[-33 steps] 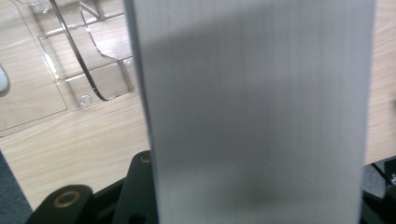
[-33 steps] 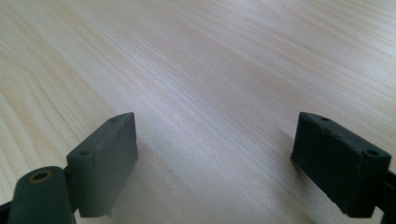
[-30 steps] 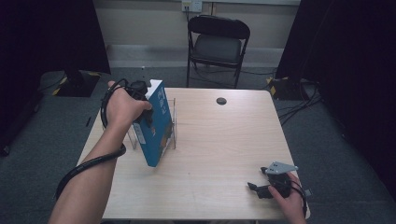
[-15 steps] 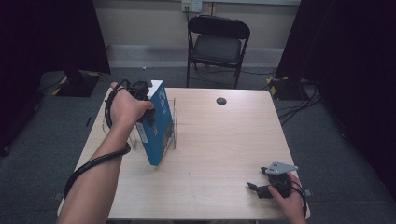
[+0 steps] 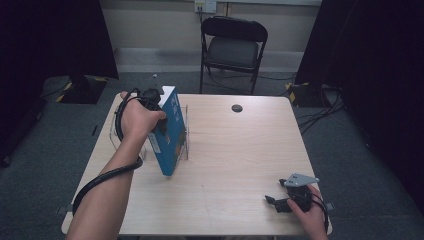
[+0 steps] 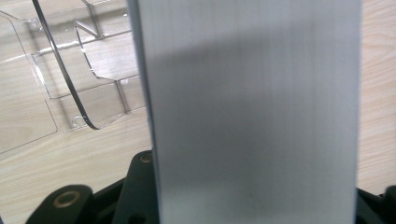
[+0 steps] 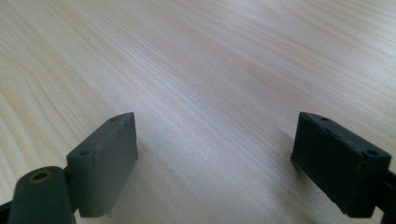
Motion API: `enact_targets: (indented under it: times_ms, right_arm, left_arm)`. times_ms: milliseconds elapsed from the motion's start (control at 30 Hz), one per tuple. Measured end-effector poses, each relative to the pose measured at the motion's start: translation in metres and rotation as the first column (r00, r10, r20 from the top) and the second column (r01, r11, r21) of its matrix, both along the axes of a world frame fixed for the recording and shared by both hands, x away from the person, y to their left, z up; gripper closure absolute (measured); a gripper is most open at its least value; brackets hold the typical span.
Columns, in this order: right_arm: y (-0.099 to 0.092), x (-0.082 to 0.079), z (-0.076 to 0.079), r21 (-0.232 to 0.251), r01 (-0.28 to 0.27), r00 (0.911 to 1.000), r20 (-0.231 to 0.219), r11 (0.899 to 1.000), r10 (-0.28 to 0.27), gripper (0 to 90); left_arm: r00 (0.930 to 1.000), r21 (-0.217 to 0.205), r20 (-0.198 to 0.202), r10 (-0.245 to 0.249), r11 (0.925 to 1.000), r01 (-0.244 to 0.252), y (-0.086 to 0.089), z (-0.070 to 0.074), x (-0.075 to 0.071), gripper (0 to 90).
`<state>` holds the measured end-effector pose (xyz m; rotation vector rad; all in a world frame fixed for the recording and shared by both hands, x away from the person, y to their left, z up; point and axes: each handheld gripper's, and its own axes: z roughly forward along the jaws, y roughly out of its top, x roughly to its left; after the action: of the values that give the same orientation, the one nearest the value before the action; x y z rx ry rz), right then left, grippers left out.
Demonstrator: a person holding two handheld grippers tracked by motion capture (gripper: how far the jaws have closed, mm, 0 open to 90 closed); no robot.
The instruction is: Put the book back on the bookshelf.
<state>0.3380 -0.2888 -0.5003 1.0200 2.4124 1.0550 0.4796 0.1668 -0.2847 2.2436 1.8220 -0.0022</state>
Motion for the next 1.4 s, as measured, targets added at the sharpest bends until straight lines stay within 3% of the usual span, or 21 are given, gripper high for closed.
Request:
enact_targets:
  times_ms: [100, 300, 467, 633, 933, 1000, 1133, 1400]
  right_arm:
    - [0.0, 0.0, 0.0, -0.004, 0.002, 1.0, 0.001, 1.0, -0.002, 13.1]
    - [0.0, 0.0, 0.0, -0.005, 0.002, 1.0, 0.001, 1.0, -0.002, 13.1]
    - [0.0, 0.0, 0.0, -0.005, 0.002, 1.0, 0.001, 1.0, -0.002, 13.1]
    - [0.0, 0.0, 0.0, -0.005, 0.002, 1.0, 0.001, 1.0, -0.002, 13.1]
    - [0.0, 0.0, 0.0, 0.001, -0.001, 1.0, 0.001, 1.0, 0.001, 13.1]
    - [0.0, 0.0, 0.0, -0.004, 0.002, 1.0, 0.001, 1.0, -0.002, 13.1]
    - [0.0, 0.0, 0.0, -0.005, 0.002, 1.0, 0.002, 1.0, -0.002, 13.1]
    - [0.0, 0.0, 0.0, -0.005, 0.001, 1.0, 0.001, 1.0, -0.001, 13.1]
  left_arm:
    - [1.0, -0.007, 0.002, 0.004, 1.0, -0.004, 0.001, -0.001, -0.001, 61.9]
    - [0.9994, 0.027, 0.015, -0.032, 0.9991, 0.031, -0.006, -0.002, -0.007, 61.6]
    - [0.9994, 0.046, 0.019, -0.03, 0.9985, 0.029, -0.008, -0.003, -0.008, 61.4]
    - [0.9999, 0.031, 0.014, 0.004, 0.9995, -0.004, -0.007, -0.005, -0.011, 61.1]
    - [1.0, 0.026, 0.004, 0.0, 0.9997, 0.0, -0.004, -0.005, -0.012, 60.1]
    - [0.9999, 0.007, 0.01, 0.007, 1.0, -0.007, -0.004, -0.005, -0.012, 59.2]
    - [0.9999, 0.015, -0.014, 0.01, 0.9998, -0.009, -0.003, -0.006, -0.013, 59.2]
    - [0.9997, 0.025, -0.012, 0.019, 0.9995, -0.019, -0.005, -0.006, -0.013, 62.1]
